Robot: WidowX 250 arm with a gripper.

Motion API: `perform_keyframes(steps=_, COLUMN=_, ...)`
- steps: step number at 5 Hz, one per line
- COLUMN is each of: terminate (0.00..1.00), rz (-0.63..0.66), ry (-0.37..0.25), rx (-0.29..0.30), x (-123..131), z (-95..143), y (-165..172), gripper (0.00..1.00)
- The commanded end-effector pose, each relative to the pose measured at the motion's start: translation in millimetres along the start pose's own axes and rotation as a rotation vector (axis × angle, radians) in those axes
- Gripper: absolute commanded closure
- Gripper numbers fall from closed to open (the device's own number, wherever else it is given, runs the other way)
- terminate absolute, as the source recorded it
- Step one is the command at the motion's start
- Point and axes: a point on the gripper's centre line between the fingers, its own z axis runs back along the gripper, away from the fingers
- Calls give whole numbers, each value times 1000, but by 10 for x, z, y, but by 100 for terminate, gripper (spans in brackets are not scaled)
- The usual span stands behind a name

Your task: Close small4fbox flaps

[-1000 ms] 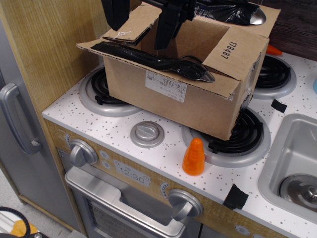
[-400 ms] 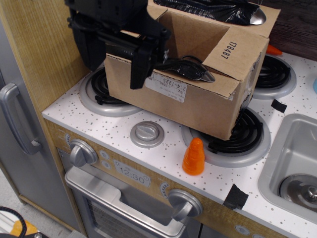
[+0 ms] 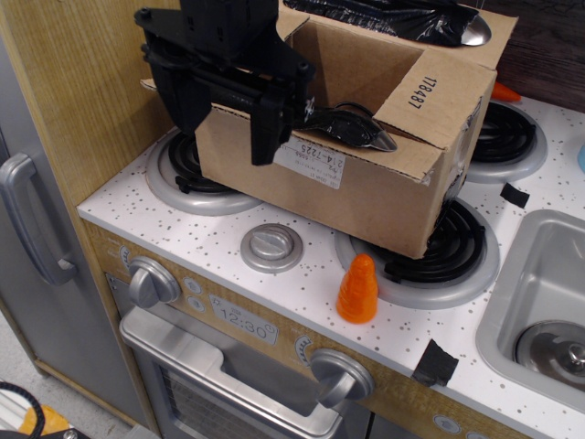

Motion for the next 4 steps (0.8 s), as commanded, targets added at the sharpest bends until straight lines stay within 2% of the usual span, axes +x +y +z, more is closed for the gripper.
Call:
perform_keyframes(steps=1, terminate=0, rz=-30, ry=-35, rx=-48, x=229, z=-105, y=6, gripper=0)
perform_keyframes(steps=3, terminate=0, rz=-66, ry=-49, rx=-44, x=487, z=-41, y=-47, gripper=0)
perform_keyframes(steps=4, terminate=0, rz=-92, ry=-65, rx=-1, x=623, z=112, y=-101, gripper=0)
